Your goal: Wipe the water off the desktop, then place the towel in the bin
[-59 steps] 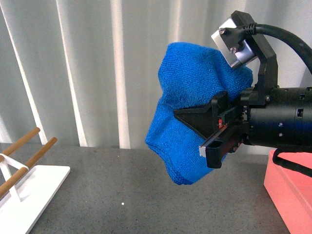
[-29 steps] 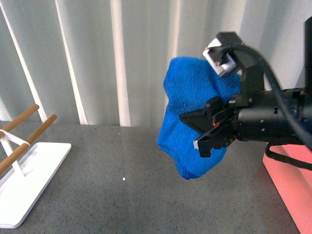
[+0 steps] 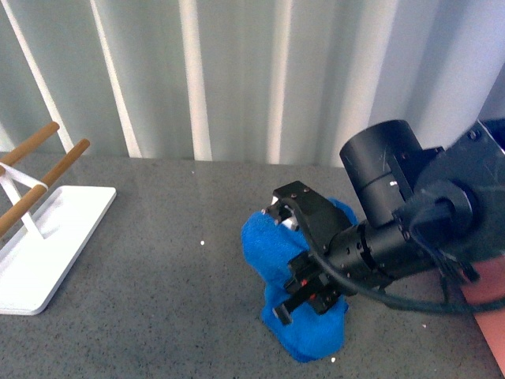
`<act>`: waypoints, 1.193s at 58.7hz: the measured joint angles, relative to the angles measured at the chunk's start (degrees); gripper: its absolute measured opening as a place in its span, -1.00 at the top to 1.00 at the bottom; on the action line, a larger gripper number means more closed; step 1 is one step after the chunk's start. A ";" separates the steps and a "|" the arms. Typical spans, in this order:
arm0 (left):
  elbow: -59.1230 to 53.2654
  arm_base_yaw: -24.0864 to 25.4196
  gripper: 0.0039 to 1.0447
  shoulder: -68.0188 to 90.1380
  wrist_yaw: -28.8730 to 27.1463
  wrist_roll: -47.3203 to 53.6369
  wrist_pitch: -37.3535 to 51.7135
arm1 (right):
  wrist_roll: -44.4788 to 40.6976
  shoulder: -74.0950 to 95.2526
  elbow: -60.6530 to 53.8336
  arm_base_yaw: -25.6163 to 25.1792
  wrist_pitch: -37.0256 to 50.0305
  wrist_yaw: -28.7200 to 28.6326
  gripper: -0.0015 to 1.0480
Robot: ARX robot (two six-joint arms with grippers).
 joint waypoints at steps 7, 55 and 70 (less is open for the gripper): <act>0.00 0.00 -0.88 0.00 0.00 0.00 0.00 | 1.09 3.87 6.51 -1.77 -7.72 4.22 0.87; 0.00 0.00 -0.88 0.00 0.00 0.00 0.00 | -0.09 21.38 40.76 7.06 -20.09 -2.16 0.87; 0.00 0.00 -0.88 0.00 0.00 0.02 0.00 | 1.29 14.36 28.70 8.59 -17.44 -3.93 0.87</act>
